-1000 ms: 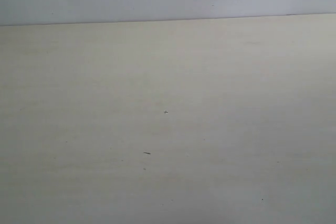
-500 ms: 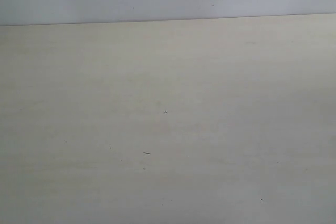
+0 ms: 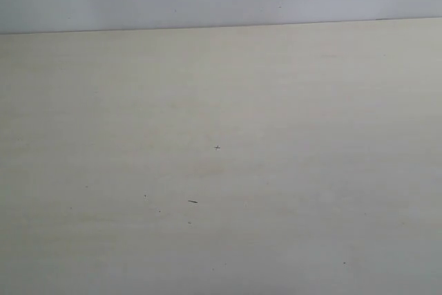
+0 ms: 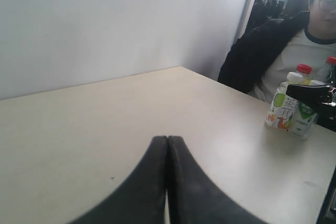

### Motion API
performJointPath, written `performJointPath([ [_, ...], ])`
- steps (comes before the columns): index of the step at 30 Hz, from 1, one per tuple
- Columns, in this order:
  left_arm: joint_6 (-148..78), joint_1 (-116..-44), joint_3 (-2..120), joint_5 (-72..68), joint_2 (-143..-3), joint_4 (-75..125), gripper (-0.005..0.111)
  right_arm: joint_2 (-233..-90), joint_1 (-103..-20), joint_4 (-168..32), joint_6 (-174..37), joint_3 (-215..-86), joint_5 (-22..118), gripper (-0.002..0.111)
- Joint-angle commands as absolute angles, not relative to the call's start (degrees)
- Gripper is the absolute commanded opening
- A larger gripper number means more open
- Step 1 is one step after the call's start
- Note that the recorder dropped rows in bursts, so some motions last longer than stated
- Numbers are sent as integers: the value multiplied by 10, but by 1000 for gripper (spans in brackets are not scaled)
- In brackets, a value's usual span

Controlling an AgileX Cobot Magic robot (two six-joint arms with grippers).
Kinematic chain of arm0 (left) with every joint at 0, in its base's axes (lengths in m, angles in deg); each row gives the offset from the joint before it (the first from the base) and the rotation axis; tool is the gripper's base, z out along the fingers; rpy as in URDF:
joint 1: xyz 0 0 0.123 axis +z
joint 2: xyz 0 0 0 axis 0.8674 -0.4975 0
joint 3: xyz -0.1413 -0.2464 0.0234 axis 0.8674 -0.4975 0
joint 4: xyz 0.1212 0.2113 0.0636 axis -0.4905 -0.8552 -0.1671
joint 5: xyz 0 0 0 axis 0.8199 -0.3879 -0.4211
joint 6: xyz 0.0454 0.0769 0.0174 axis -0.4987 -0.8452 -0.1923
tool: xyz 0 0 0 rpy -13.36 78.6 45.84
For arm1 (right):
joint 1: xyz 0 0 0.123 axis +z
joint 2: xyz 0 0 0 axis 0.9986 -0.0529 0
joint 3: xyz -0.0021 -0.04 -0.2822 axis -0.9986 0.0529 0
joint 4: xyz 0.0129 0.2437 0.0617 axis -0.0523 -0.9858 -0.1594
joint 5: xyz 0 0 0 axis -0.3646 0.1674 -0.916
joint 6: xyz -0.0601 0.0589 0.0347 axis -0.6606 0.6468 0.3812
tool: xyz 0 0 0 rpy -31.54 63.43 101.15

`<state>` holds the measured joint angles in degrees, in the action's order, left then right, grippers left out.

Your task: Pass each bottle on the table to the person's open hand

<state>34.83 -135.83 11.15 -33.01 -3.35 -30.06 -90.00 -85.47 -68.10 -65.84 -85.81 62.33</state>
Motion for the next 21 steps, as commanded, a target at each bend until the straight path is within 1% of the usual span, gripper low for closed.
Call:
performJointPath([
  [1,350,-1361,109,-327,-31,-305,0,-897,-858,-677,-659,-855,622,0],
  [3,344,-1353,109,-328,-31,-305,0,-897,-858,-677,-659,-855,622,0],
  [5,320,-1311,109,-326,-31,-302,0,-897,-858,-677,-659,-855,622,0],
  [7,324,-1223,109,-310,-31,-267,0,-897,-858,-677,-659,-855,622,0],
  [12,323,-941,109,-258,-31,-146,0,-897,-858,-677,-659,-855,622,0],
  [15,323,-796,109,-259,-31,-90,0,-897,-858,-677,-659,-855,622,0],
  [18,324,-677,109,-259,-31,-44,0,-897,-858,-677,-659,-855,622,0],
  [21,323,-596,109,-266,-31,-17,0,-897,-858,-677,-659,-855,622,0],
])
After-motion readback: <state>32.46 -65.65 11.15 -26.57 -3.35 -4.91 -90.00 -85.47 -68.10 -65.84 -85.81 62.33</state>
